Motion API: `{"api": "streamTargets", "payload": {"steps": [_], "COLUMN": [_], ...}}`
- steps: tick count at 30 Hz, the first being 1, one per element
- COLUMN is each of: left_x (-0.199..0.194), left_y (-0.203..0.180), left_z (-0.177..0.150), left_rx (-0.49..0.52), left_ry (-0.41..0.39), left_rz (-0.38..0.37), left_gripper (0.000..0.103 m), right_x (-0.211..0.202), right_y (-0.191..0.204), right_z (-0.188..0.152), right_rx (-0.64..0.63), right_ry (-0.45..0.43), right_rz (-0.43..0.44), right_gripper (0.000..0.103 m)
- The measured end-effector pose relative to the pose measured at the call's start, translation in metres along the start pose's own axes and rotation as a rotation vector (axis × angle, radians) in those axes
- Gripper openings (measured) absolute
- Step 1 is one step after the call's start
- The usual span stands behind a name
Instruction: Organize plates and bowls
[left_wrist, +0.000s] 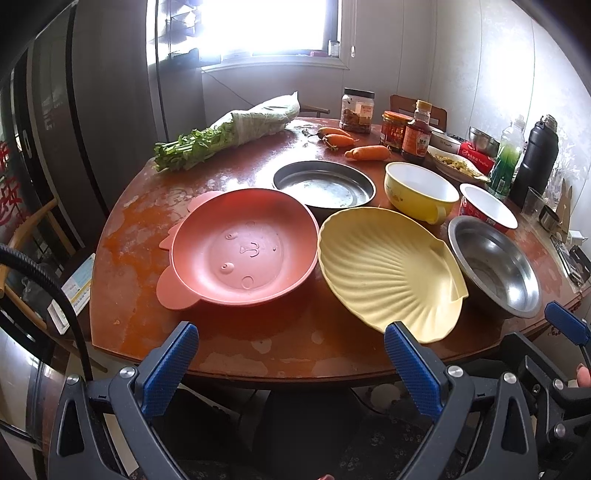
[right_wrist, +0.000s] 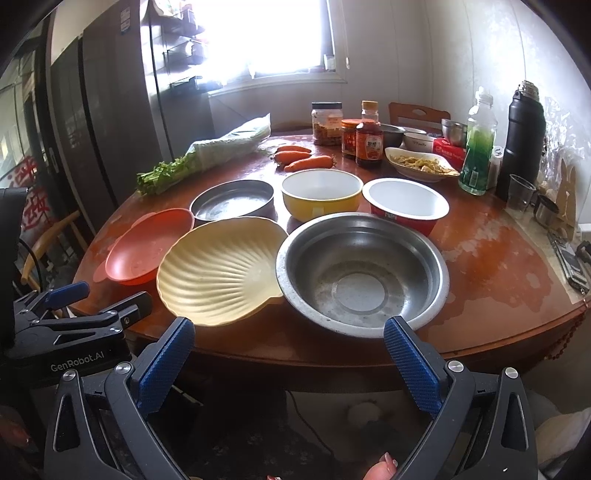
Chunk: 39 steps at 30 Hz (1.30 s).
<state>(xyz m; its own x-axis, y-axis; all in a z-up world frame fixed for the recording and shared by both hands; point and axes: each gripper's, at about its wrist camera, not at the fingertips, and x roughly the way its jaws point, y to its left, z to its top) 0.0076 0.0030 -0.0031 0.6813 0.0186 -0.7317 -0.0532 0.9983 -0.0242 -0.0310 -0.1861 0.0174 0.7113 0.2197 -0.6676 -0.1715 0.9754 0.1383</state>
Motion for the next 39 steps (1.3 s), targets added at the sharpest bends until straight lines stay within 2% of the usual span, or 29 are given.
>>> {"api": "streamTargets", "payload": {"steps": [25, 32, 39], "left_x": [-0.002, -0.002, -0.002], "left_y": [0.007, 0.026, 0.062], "left_z": [0.0, 0.007, 0.018], "left_rx": [-0.016, -0.058, -0.145], "left_ry": [-0.005, -0.001, 0.008], "left_rz": [0.009, 0.018, 0.04], "left_gripper": [0.102, 0.102, 0.102], "right_x": [0.0, 0.003, 0.011], "right_y": [0.005, 0.016, 0.041], "right_z": [0.002, 0.015, 0.047], "right_rx": [0.005, 0.0, -0.032], "right_ry": [-0.005, -0.006, -0.031], "right_rz": [0.026, 0.068, 0.133], "right_gripper": [0.102, 0.102, 0.102]}}
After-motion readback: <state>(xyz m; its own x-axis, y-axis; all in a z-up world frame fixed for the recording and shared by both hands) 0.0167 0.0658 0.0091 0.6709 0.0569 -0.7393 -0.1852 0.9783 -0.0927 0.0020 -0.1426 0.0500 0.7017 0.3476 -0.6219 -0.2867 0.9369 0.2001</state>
